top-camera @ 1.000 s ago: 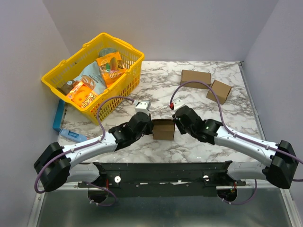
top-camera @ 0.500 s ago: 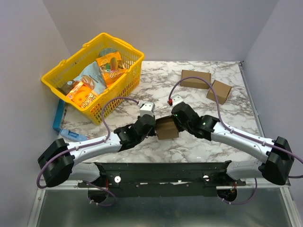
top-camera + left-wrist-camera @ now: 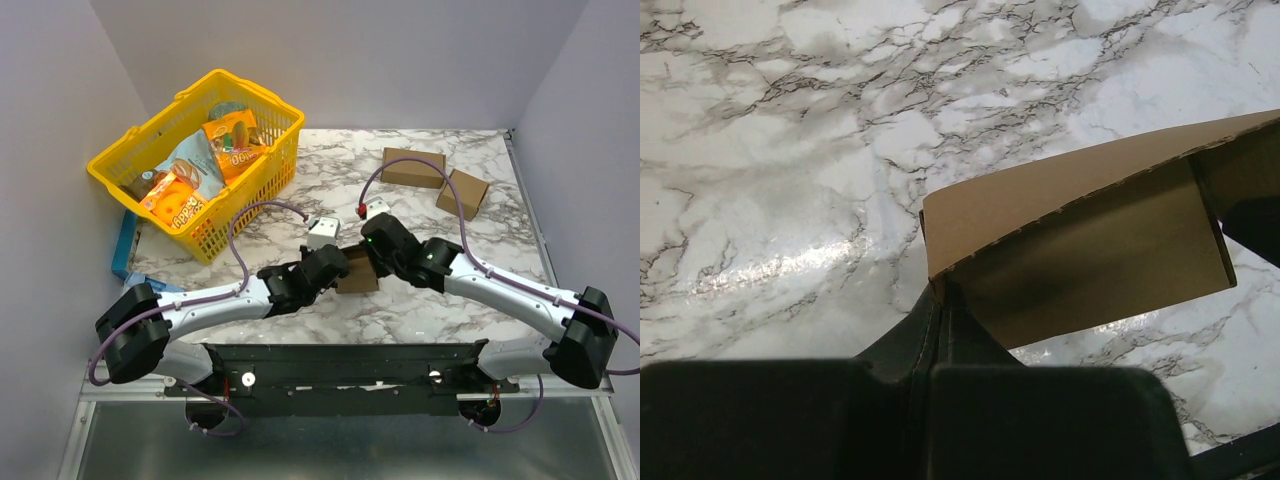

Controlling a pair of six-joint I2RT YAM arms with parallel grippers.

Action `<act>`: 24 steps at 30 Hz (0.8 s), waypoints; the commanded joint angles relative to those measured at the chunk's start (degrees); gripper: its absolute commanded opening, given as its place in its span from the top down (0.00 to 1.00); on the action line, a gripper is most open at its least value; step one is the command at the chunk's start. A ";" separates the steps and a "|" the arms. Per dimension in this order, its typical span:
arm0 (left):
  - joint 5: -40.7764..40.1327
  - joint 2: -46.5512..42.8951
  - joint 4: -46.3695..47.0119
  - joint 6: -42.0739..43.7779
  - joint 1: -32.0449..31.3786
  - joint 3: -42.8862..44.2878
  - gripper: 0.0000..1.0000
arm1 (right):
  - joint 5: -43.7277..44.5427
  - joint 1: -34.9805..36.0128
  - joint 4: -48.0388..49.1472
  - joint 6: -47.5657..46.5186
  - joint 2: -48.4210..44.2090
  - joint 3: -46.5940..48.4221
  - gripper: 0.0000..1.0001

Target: Fold the paper box

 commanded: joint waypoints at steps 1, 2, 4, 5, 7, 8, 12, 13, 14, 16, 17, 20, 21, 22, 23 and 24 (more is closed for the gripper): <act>2.26 4.79 -9.27 0.73 -1.70 -0.80 1.00 | -2.66 0.36 2.38 3.23 -0.85 2.67 0.99; 2.09 5.23 -9.35 0.81 -1.78 -0.71 1.00 | -2.84 0.35 2.38 3.58 -0.85 2.76 0.99; 2.00 5.76 -9.71 0.82 -1.96 -0.10 1.00 | -3.98 0.35 2.47 4.20 -0.67 2.93 0.99; 2.00 6.11 -9.79 0.90 -2.05 0.08 1.00 | -4.24 0.35 2.47 4.38 -0.58 2.93 0.99; 2.00 6.29 -9.88 1.08 -2.31 0.43 1.00 | -4.68 0.44 2.65 4.64 -0.23 2.93 0.99; 2.00 6.55 -10.06 1.17 -2.31 0.61 1.00 | -4.77 0.44 2.65 4.82 -0.06 2.93 0.99; 1.39 7.25 -10.76 1.43 -2.49 1.05 1.00 | -5.04 0.35 2.65 5.96 -0.49 2.85 0.99; 1.30 7.43 -10.94 1.52 -2.49 1.22 1.00 | -5.12 0.35 2.74 6.31 -0.58 2.85 0.99; 1.21 7.52 -11.02 1.52 -2.58 1.22 1.00 | -5.04 0.35 2.82 6.40 -0.76 2.85 0.99; 1.12 7.78 -11.37 1.69 -2.58 1.49 1.00 | -5.82 0.00 2.91 6.92 -0.93 2.85 0.99; 1.03 7.78 -11.46 1.69 -2.66 1.57 1.00 | -6.35 -0.26 2.91 6.93 -1.11 2.85 0.99; 0.77 7.96 -11.90 2.05 -2.84 1.92 1.00 | -7.76 -0.79 3.35 7.72 -1.37 2.67 0.99; 0.68 8.04 -11.99 2.13 -2.93 2.01 1.00 | -8.11 -1.22 3.53 7.89 -1.63 2.67 0.99; 0.59 8.31 -12.17 2.22 -2.93 2.36 1.00 | -8.98 -1.49 3.70 8.24 -1.81 2.50 0.99; 0.42 8.48 -12.43 2.31 -3.02 2.45 1.00 | -9.25 -1.84 3.88 8.42 -1.90 2.49 0.99; 0.42 8.66 -12.52 2.40 -3.02 2.63 1.00 | -9.60 -2.37 3.97 8.51 -2.34 2.32 0.99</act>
